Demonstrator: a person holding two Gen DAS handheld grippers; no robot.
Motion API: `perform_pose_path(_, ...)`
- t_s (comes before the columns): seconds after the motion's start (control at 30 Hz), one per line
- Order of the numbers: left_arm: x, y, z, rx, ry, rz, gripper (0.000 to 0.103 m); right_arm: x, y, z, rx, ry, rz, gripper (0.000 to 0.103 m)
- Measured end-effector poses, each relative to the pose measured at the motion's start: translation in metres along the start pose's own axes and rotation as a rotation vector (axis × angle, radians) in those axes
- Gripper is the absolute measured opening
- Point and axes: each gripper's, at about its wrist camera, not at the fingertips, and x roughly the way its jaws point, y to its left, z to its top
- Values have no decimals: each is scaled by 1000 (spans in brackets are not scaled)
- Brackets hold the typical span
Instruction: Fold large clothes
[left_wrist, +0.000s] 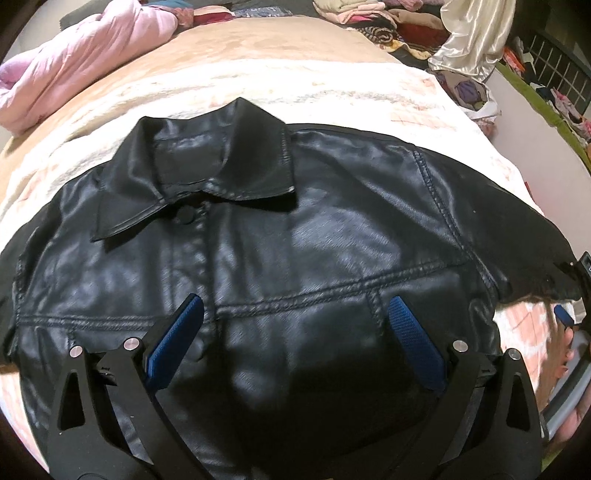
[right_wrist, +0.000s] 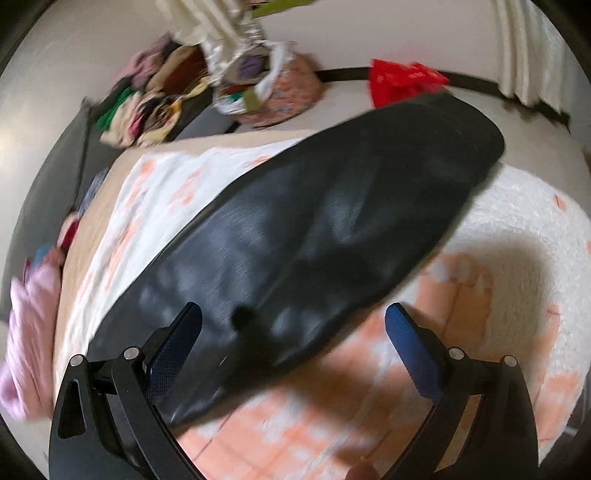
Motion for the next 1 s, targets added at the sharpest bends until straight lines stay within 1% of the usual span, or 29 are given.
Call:
perform_pose_path(0.07, 3, -6, 4, 7, -1, 2, 94, 7, -5, 11, 36, -8, -16, 99)
perform_pose_path(0.27, 4, -17, 11, -6, -10, -4, 94, 23, -17, 43, 175, -21, -15, 99)
perform_pose_path(0.37, 3, -17, 13, -28, -11, -4, 94, 26, -21, 54, 262, -50, 27, 97)
perform_pose_path(0.4, 2, -16, 14, -37, -12, -2, 94, 26, -23, 56, 289, -70, 61, 94)
perform_pose_path(0.43, 0, -16, 13, -43, -15, -1, 94, 24, -26, 58, 303, -89, 100, 75)
perform_pose_path(0.47, -1, -15, 14, -53, -19, 2, 94, 24, -26, 60, 308, -109, 154, 51)
perform_pose_path(0.5, -3, -12, 14, -70, -22, 2, 94, 26, -27, 63, 298, -107, 203, 47)
perform_pose_path(0.53, -4, -10, 14, -82, -25, -1, 94, 28, -27, 67, 282, -97, 241, 39)
perform_pose_path(0.57, -5, -7, 15, -100, -30, -5, 94, 30, -24, 70, 251, -88, 293, 29)
perform_pose_path(0.67, -9, 0, 17, -136, -32, -6, 94, 21, -11, 75, 174, -98, 379, 19)
perform_pose_path(0.7, -12, 2, 17, -143, -35, -2, 94, 15, -4, 77, 147, -103, 441, 18)
perform_pose_path(0.77, -21, 9, 18, -160, -46, 7, 94, 5, 5, 80, 119, -108, 502, 16)
perform_pose_path(0.8, -25, 12, 19, -164, -51, 7, 94, -4, 15, 79, 96, -121, 545, 15)
perform_pose_path(0.87, -37, 20, 21, -170, -70, 16, 94, -18, 27, 78, 58, -134, 594, 14)
perform_pose_path(0.9, -42, 24, 23, -171, -80, 19, 94, -28, 37, 76, 23, -141, 627, 14)
perform_pose_path(1.0, -59, 38, 25, -189, -110, 17, 94, -55, 68, 67, -93, -160, 691, 12)
